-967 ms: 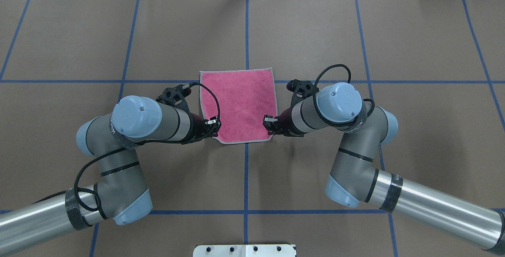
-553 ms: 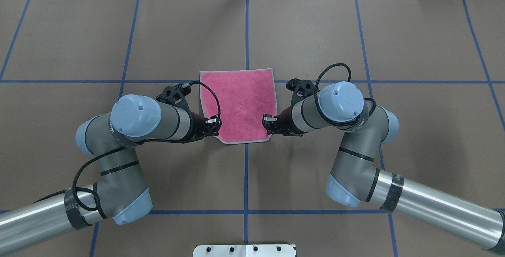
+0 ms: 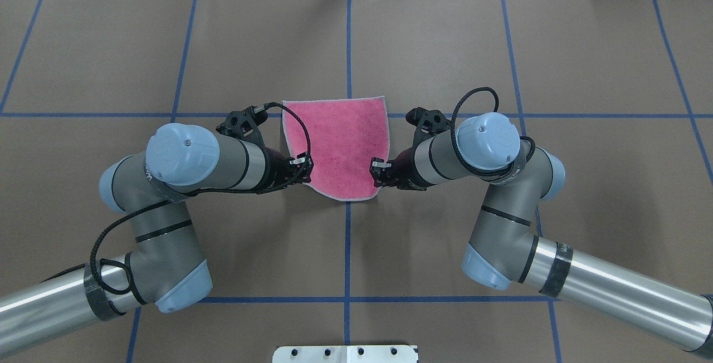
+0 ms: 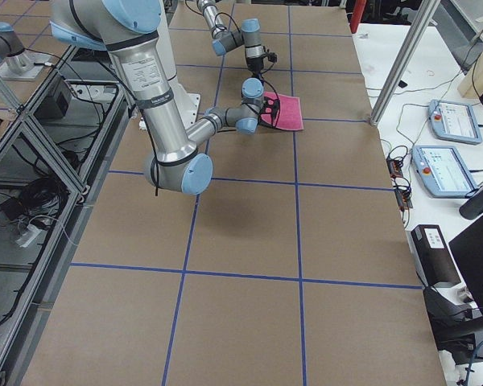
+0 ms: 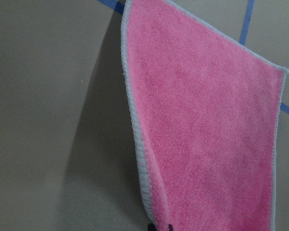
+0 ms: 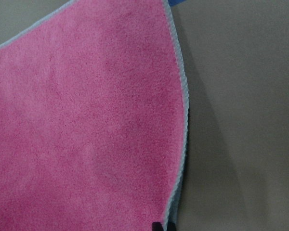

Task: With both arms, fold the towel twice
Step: 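Lift the near edge with both grippers and fold it away from the robot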

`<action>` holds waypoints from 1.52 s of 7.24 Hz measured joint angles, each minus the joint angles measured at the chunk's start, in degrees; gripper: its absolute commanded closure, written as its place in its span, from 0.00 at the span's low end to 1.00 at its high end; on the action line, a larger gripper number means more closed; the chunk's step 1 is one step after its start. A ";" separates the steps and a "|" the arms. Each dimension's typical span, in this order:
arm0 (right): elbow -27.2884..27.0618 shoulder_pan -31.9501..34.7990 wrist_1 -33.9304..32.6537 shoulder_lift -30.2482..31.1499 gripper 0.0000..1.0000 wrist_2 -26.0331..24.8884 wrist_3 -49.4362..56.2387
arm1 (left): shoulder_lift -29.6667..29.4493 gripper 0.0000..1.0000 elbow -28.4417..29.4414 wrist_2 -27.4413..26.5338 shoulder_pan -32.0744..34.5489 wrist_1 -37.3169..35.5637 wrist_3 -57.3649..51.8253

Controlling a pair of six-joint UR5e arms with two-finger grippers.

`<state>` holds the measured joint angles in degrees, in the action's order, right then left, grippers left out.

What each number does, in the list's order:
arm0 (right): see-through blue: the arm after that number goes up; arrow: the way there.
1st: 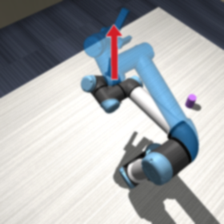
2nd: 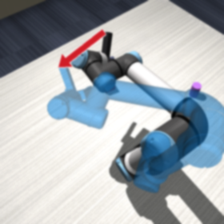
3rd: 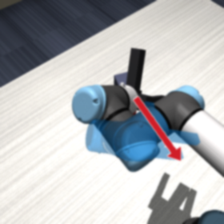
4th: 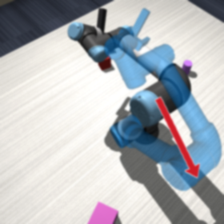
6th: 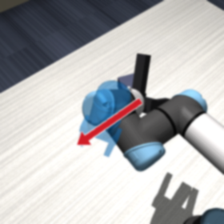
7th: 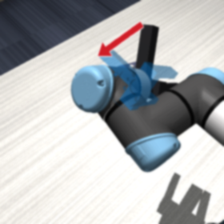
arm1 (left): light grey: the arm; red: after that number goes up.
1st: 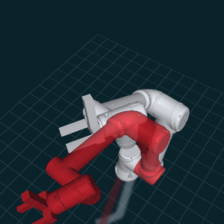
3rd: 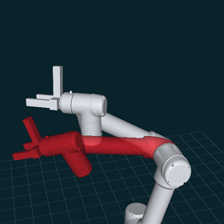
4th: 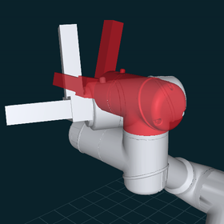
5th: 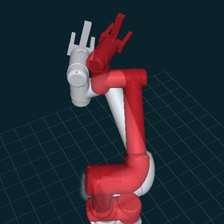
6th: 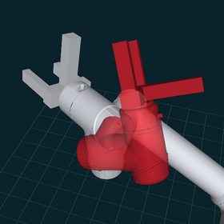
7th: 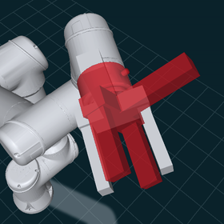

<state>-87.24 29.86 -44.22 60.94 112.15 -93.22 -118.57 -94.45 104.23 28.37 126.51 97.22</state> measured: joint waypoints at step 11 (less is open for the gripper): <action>-0.08 7.05 2.20 -0.56 1.00 1.85 -3.99 | -1.61 1.00 2.62 -0.10 4.39 -0.04 0.16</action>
<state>-87.33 36.91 -42.01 60.39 114.01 -97.21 -120.19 -91.83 104.13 32.76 126.47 97.38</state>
